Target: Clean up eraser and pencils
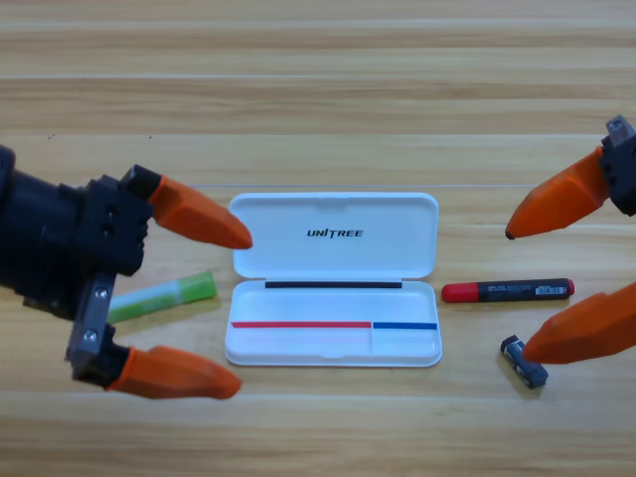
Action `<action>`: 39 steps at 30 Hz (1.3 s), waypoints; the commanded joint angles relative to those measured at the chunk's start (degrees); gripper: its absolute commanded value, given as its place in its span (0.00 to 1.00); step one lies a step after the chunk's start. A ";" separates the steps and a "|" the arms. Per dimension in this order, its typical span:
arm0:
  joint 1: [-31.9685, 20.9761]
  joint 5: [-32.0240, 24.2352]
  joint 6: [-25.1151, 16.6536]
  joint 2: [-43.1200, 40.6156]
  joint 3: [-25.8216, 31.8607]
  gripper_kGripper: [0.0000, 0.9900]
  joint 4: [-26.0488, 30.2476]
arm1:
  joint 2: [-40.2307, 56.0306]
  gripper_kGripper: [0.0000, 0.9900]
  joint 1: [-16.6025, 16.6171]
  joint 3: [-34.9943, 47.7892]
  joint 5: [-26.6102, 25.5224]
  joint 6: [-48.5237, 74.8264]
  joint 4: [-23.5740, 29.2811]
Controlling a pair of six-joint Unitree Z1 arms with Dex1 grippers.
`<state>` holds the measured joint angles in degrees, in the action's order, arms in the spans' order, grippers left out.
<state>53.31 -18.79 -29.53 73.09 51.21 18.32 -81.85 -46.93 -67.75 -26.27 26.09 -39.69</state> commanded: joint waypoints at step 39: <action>-20.00 23.89 -11.77 25.26 20.42 0.93 24.39 | -32.85 0.99 3.78 -6.25 25.57 -25.04 -5.93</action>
<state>36.82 5.48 -41.00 93.05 71.37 41.18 -106.09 -44.93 -71.73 -0.65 1.77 -44.96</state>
